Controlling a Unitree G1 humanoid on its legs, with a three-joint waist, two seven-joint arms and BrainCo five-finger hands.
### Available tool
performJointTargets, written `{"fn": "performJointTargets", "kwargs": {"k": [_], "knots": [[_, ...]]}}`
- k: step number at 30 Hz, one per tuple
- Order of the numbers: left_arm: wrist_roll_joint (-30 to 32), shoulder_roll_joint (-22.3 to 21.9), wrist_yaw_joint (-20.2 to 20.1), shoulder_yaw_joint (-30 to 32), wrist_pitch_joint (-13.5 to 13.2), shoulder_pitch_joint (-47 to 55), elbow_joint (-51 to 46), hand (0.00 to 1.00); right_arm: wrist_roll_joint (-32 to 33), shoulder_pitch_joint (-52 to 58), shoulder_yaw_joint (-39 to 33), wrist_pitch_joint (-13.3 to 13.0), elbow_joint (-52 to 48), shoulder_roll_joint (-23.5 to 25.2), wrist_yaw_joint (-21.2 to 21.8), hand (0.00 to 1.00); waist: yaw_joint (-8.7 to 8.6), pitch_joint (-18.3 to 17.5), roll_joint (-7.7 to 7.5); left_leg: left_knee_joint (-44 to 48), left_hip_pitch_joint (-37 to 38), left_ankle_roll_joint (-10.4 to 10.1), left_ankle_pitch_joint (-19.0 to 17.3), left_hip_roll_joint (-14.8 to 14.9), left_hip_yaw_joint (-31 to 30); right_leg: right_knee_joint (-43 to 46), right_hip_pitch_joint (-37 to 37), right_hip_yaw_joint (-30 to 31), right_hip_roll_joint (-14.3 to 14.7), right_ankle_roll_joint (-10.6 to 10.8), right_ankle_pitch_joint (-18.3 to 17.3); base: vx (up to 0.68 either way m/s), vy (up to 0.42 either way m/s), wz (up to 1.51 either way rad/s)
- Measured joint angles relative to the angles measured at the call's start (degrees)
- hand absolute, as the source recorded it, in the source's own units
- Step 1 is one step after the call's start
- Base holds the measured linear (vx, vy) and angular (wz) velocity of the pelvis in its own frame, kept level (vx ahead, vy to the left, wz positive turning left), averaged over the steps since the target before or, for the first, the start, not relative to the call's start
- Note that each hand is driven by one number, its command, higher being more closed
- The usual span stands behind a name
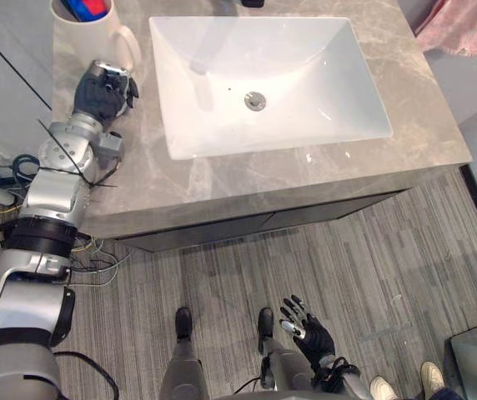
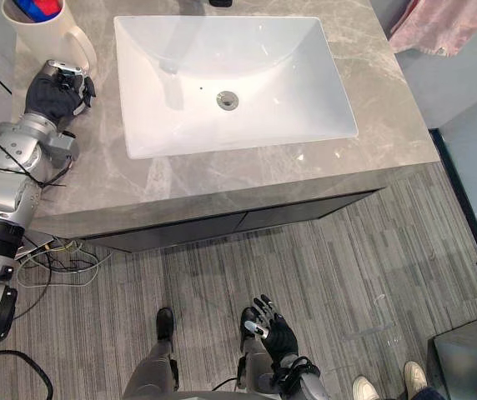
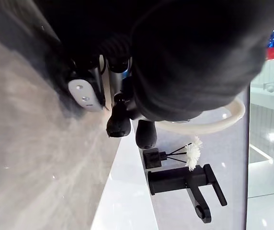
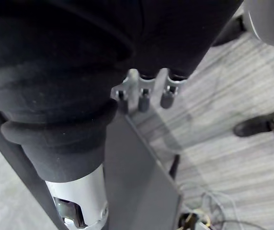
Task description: Organize washtable
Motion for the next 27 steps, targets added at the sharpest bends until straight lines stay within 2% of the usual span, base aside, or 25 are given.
{"fn": "performJointTargets", "kwargs": {"k": [5,13,23,27], "knots": [[0.2,0.3,0.0,-2.4,0.1,-4.1,3.4,1.0,0.6,0.1,0.0,0.0,0.0,0.0,0.0,0.0,-1.35,0.1,-0.3,0.0,-0.4,0.0,0.0,0.0,0.0,0.0,-0.5,0.1,0.0,-0.3,0.4,0.0,-0.001,-0.01],[0.2,0.9,0.0,-4.3,-0.1,-9.5,6.7,1.0,1.9,0.3,-0.1,-0.1,0.0,0.1,-0.1,0.0,-1.52,0.5,-0.85,0.0,-2.1,0.1,0.1,0.0,0.5,0.0,-2.6,0.6,0.1,-0.4,0.9,-0.01,-0.003,-0.03],[0.3,1.9,0.0,-4.3,-0.2,-10.7,9.0,1.0,2.3,0.4,-0.2,-0.1,2.1,0.1,-0.1,0.0,-2.86,0.5,-0.83,0.0,-1.9,0.1,0.1,0.2,1.0,0.0,-2.9,1.4,0.2,-1.1,2.1,-0.01,-0.001,-0.04],[0.3,1.9,0.0,-4.3,-0.1,-10.7,9.6,1.0,2.3,0.4,-0.2,-0.1,2.1,0.1,0.0,0.0,-2.81,0.5,-0.82,0.0,-1.9,0.2,0.1,0.1,1.0,0.0,-2.8,1.4,0.1,-1.1,2.1,-0.04,0.005,0.0]]}}
